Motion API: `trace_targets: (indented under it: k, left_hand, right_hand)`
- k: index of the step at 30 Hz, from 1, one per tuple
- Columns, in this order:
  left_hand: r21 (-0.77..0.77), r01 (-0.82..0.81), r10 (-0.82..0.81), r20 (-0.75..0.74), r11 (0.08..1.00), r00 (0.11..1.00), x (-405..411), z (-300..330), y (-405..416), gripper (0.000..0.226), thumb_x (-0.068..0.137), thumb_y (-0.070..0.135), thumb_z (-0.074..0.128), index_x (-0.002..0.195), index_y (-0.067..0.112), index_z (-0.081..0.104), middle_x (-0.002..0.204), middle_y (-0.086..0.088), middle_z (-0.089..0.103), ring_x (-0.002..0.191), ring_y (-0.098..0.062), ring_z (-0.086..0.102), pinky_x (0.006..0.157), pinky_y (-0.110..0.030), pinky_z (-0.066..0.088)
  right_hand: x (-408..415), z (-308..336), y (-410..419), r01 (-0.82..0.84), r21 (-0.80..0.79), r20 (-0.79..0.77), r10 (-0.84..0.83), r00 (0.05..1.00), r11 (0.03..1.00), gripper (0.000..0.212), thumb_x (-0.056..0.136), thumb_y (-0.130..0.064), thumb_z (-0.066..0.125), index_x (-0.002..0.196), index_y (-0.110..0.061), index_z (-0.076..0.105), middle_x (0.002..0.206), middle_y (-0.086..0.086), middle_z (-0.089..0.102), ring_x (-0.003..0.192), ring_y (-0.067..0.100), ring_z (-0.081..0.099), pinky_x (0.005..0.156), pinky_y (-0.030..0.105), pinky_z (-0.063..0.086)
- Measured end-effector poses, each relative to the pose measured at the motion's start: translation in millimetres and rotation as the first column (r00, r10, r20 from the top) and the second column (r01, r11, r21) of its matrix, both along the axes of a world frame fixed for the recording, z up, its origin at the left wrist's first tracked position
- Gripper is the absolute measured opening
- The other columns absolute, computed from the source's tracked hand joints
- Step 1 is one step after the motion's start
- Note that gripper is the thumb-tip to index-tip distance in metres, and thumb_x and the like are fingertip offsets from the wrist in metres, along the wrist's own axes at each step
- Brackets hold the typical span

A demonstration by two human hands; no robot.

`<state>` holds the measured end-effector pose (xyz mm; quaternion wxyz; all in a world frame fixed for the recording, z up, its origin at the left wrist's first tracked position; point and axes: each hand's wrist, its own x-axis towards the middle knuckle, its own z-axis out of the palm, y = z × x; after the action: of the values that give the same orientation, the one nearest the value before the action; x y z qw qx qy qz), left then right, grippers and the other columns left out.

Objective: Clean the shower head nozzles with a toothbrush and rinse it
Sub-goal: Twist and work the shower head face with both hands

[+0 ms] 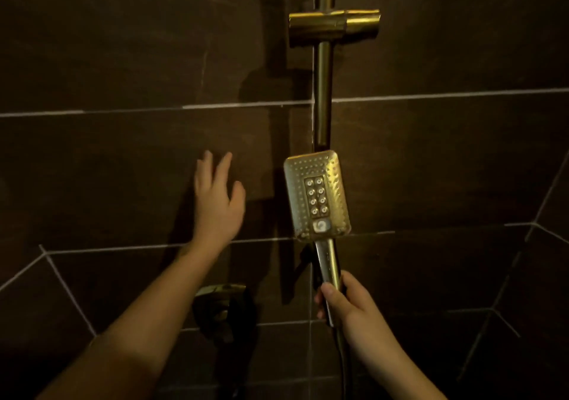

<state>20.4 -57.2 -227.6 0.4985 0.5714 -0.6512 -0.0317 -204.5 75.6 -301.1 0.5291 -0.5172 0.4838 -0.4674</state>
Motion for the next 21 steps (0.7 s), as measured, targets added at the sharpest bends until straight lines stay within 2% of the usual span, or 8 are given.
trace_targets:
  k: [1, 2, 4, 5, 7, 12, 17, 21]
  left_hand:
    - [0.064, 0.138, -0.119, -0.232, 0.988, 0.965, -12.5, -17.9, 19.8, 0.045, 0.102, 0.018, 0.051, 0.146, 0.024, 0.047, 0.158, -0.007, 0.04, 0.149, -0.027, 0.031, 0.118, -0.04, 0.029]
    - [0.13, 0.302, -0.202, -0.493, 0.945, 0.846, -26.1, -34.7, 41.8, 0.038, 0.1, 0.018, 0.055, 0.137, 0.026, 0.054, 0.147, -0.003, 0.053, 0.14, -0.025, 0.045, 0.111, -0.04, 0.038]
    - [0.137, 0.623, -0.239, -0.843, 0.77, 0.481, -48.5, -60.5, 74.7, 0.039, 0.091, 0.025, 0.065, 0.129, 0.026, 0.06, 0.134, -0.007, 0.066, 0.124, -0.028, 0.062, 0.098, -0.043, 0.049]
    - [0.091, 0.726, -0.232, -0.914, 0.681, 0.332, -57.7, -72.0, 86.1, 0.047, 0.086, 0.025, 0.068, 0.132, 0.021, 0.058, 0.13, -0.012, 0.069, 0.119, -0.031, 0.065, 0.096, -0.046, 0.051]
    - [0.017, 0.812, -0.236, -0.953, 0.583, 0.19, -69.9, -82.3, 101.3, 0.057, 0.083, 0.016, 0.071, 0.137, 0.014, 0.053, 0.124, -0.021, 0.071, 0.116, -0.037, 0.068, 0.096, -0.051, 0.053]
    - [0.078, 0.769, -0.254, -0.918, 0.635, 0.303, -81.8, -84.6, 114.8, 0.026, 0.094, 0.013, 0.062, 0.119, 0.006, 0.067, 0.093, -0.022, 0.075, 0.109, -0.039, 0.071, 0.1, -0.051, 0.053]
    - [-0.008, 0.686, -0.194, -0.962, 0.728, 0.194, -82.5, -75.2, 123.3, 0.026, 0.09, 0.027, 0.061, 0.1, 0.003, 0.064, 0.061, -0.006, 0.057, 0.073, -0.029, 0.073, 0.078, -0.043, 0.059]
    - [-0.091, 0.625, -0.159, -0.986, 0.775, 0.054, -76.0, -67.7, 120.7, 0.019, 0.088, 0.027, 0.068, 0.09, 0.009, 0.063, 0.061, 0.002, 0.045, 0.055, -0.012, 0.047, 0.059, -0.031, 0.047]
  right_hand:
    - [1.3, -1.3, 1.4, -0.012, 0.009, -0.005, 0.012, 1.0, 1.0, 0.013, 0.1, -0.022, 0.051, 0.104, -0.014, 0.061, 0.08, -0.001, 0.065, 0.069, 0.011, 0.062, 0.062, 0.026, 0.049]
    - [2.5, -2.8, 2.8, -0.025, 0.022, -0.006, 0.026, 1.0, 0.999, 0.014, 0.1, -0.022, 0.051, 0.104, -0.012, 0.06, 0.079, 0.0, 0.064, 0.067, 0.012, 0.061, 0.059, 0.025, 0.049]
    - [4.6, -6.1, 3.4, -0.062, 0.058, 0.026, 0.061, 0.998, 0.996, 0.013, 0.097, -0.021, 0.056, 0.105, -0.011, 0.06, 0.076, 0.004, 0.061, 0.063, 0.014, 0.057, 0.053, 0.027, 0.044]
    - [5.5, -9.0, 4.4, -0.087, 0.092, 0.053, 0.083, 0.995, 0.992, 0.014, 0.094, -0.02, 0.061, 0.106, -0.013, 0.061, 0.073, 0.005, 0.058, 0.06, 0.015, 0.055, 0.049, 0.027, 0.041]
    - [7.3, -12.1, 6.2, -0.14, 0.12, 0.076, 0.132, 0.988, 0.983, 0.021, 0.088, -0.016, 0.067, 0.109, -0.015, 0.063, 0.068, 0.005, 0.054, 0.054, 0.015, 0.051, 0.043, 0.026, 0.033]
    - [13.9, -13.8, 16.3, -0.327, 0.091, -0.042, 0.331, 0.943, 0.941, 0.025, 0.085, -0.007, 0.064, 0.11, -0.007, 0.058, 0.068, 0.01, 0.05, 0.051, 0.012, 0.047, 0.042, 0.023, 0.03]
    - [11.3, -16.9, 23.5, -0.343, 0.083, -0.063, 0.349, 0.935, 0.936, 0.029, 0.087, -0.013, 0.069, 0.114, -0.017, 0.061, 0.079, 0.008, 0.06, 0.057, 0.015, 0.055, 0.046, 0.024, 0.041]
    - [4.3, -32.4, 33.9, -0.226, 0.048, -0.28, 0.23, 0.932, 0.973, 0.014, 0.087, -0.017, 0.067, 0.099, -0.023, 0.064, 0.076, 0.001, 0.06, 0.062, 0.014, 0.057, 0.059, 0.03, 0.046]
